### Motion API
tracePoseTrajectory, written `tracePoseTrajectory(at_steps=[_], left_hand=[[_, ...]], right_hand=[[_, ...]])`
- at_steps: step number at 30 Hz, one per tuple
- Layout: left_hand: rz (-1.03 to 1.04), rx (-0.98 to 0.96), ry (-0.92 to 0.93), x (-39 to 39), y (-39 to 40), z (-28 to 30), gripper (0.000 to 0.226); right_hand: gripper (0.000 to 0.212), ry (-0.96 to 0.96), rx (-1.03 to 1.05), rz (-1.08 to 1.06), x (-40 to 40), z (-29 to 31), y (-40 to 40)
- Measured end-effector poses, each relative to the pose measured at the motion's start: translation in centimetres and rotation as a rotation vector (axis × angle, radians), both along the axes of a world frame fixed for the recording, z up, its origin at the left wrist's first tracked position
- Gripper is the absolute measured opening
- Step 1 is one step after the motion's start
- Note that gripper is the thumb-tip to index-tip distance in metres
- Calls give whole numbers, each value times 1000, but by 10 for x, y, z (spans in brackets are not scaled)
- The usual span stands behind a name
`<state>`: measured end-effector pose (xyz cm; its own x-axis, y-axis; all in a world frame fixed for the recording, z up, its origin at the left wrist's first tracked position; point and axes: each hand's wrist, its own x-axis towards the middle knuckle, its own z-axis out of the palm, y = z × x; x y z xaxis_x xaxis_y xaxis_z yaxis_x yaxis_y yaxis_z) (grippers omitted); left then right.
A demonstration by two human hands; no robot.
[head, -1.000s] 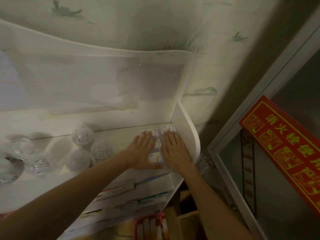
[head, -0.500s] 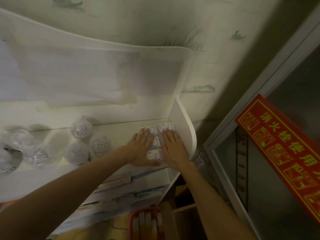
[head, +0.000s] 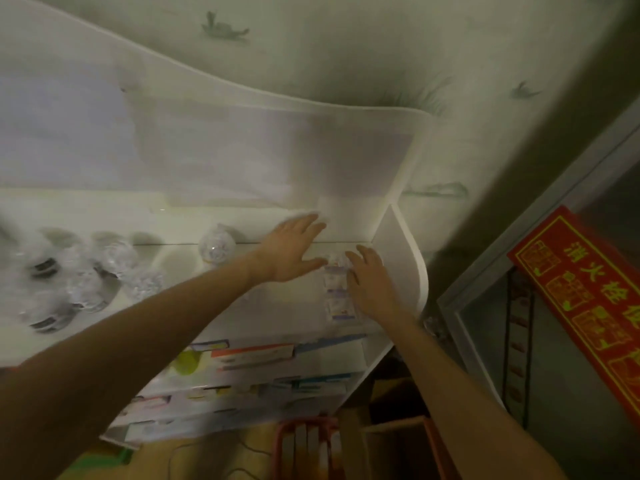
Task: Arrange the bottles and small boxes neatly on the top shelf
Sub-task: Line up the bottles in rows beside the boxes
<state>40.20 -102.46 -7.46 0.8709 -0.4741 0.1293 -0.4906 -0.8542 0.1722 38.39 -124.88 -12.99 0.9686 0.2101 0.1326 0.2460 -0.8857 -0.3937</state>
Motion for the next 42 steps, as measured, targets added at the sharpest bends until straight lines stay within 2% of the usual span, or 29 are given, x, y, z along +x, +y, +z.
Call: tracePoseTrajectory(at_steps=[6,10,14,18,23,28,31,33,35,39,42], left_hand=[[200,-73,38,-11,90,43,49],[220,-58,71,-37,129,43,44],[249,-37,89,-56,151,33,47],[212,-58,89,-72,161,22,61],[181,-16,95,-85,162,3,79],[188,-80,140,-82,162,-6,70],[166,-90,180,-79,164,-7,69],[151,-96,202,-78,167,-7,70],[162,-133,221,-78,171,-8,70],[167,-204,246,-79,177,-13,67],[151,-243,242,-81,174,-15,53]], right_hand=[[50,91,224,214,-13,28,90],[62,147,247,252,-14,39,136],[79,255,153,242,-15,35,163],[60,215,176,185,-20,28,167],[56,326,220,256,-16,38,141],[54,408,256,246,-18,43,126],[65,357,230,240,-28,36,136],[65,287,232,237,-33,31,142],[63,259,279,212,-36,29,144],[72,287,432,127,-39,34,143],[71,299,434,143,-42,38,137]])
